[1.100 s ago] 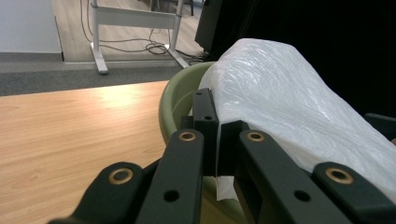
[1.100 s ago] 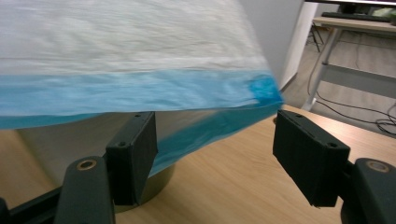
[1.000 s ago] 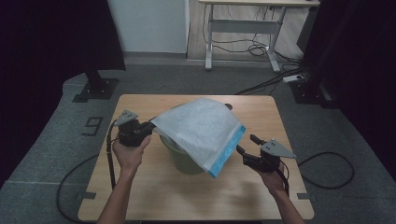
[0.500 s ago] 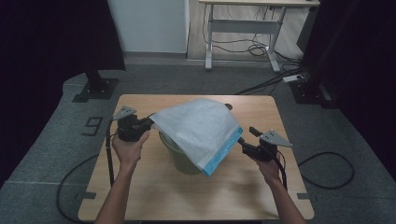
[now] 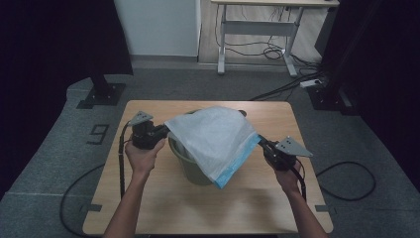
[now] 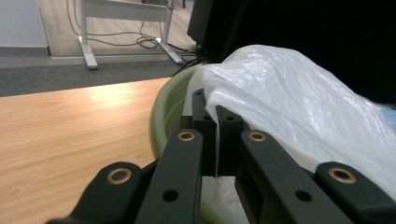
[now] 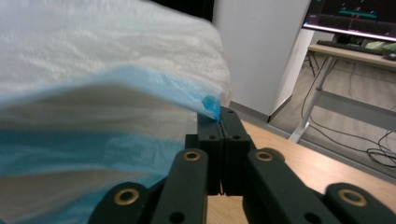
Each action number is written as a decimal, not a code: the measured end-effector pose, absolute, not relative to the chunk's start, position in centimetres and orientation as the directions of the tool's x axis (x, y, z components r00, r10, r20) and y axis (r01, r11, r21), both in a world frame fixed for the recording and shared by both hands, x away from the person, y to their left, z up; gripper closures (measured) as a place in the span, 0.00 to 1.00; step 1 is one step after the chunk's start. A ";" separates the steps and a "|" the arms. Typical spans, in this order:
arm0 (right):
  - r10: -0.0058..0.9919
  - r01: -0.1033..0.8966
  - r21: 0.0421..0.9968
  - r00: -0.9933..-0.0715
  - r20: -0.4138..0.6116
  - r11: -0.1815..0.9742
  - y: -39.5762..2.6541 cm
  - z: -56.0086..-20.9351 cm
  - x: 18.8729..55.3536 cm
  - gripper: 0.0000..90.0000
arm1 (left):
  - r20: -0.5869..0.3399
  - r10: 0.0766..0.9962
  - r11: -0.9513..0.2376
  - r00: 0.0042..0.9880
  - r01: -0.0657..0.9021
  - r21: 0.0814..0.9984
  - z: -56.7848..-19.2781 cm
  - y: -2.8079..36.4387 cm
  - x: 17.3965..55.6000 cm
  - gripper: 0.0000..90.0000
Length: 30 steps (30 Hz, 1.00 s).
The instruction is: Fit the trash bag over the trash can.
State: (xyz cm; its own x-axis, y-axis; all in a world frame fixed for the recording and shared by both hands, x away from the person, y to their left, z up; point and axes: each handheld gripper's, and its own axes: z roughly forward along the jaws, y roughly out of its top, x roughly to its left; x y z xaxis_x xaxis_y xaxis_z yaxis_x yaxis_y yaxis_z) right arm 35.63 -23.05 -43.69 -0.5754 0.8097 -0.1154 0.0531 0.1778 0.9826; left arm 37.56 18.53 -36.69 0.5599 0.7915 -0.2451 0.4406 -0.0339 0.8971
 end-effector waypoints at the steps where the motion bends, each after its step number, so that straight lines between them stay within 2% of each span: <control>1: 0.812 0.049 0.984 -0.572 -0.114 0.173 -23.2 -43.4 35.5 0.98 | -0.243 0.788 -0.039 0.566 0.440 0.897 -36.6 18.4 37.6 0.98; 6: 0.830 0.021 0.988 -0.546 -0.115 0.151 -24.0 -41.4 34.8 0.98 | -0.228 0.773 -0.059 0.592 0.424 0.904 -36.0 17.7 37.7 0.96; 10: 0.842 0.000 0.990 -0.525 -0.122 0.144 -24.7 -40.3 34.4 0.98 | -0.224 0.740 -0.061 0.634 0.395 0.916 -35.4 17.6 37.3 0.89; 12: 0.842 -0.002 0.989 -0.525 -0.124 0.145 -24.8 -40.1 34.2 0.98 | -0.190 0.740 -0.092 0.645 0.377 0.922 -35.2 17.5 36.9 0.86; 14: 0.840 0.000 0.989 -0.529 -0.125 0.147 -24.7 -40.2 34.2 0.98 | -0.177 0.738 -0.107 0.651 0.372 0.922 -35.0 17.6 36.5 0.79; 19: 0.847 0.023 0.989 -0.521 -0.110 0.143 -24.6 -40.7 34.4 0.98 | -0.191 0.707 -0.150 0.681 0.407 0.901 -34.8 18.0 35.9 0.46; 21: 0.850 0.030 0.988 -0.514 -0.116 0.153 -24.7 -40.8 34.5 0.98 | -0.199 0.704 -0.154 0.682 0.420 0.895 -34.7 18.4 35.4 0.36; 25: 0.860 0.049 0.988 -0.500 -0.101 0.144 -25.0 -41.0 34.6 0.98 | -0.193 0.714 -0.160 0.673 0.425 0.891 -34.7 18.9 34.6 0.30; 30: 0.864 0.058 0.985 -0.490 -0.111 0.160 -25.0 -41.1 34.5 0.98 | -0.171 0.727 -0.166 0.665 0.412 0.896 -34.0 19.2 33.4 0.29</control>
State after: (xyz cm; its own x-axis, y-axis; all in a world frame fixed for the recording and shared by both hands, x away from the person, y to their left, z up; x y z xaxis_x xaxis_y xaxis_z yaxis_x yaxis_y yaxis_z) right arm 34.49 -25.05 -41.07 -0.4904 0.8643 -0.1115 0.0576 0.1598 0.9855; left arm 33.35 19.15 -34.03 0.6653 0.7266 -0.1713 0.4122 -0.1663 0.8958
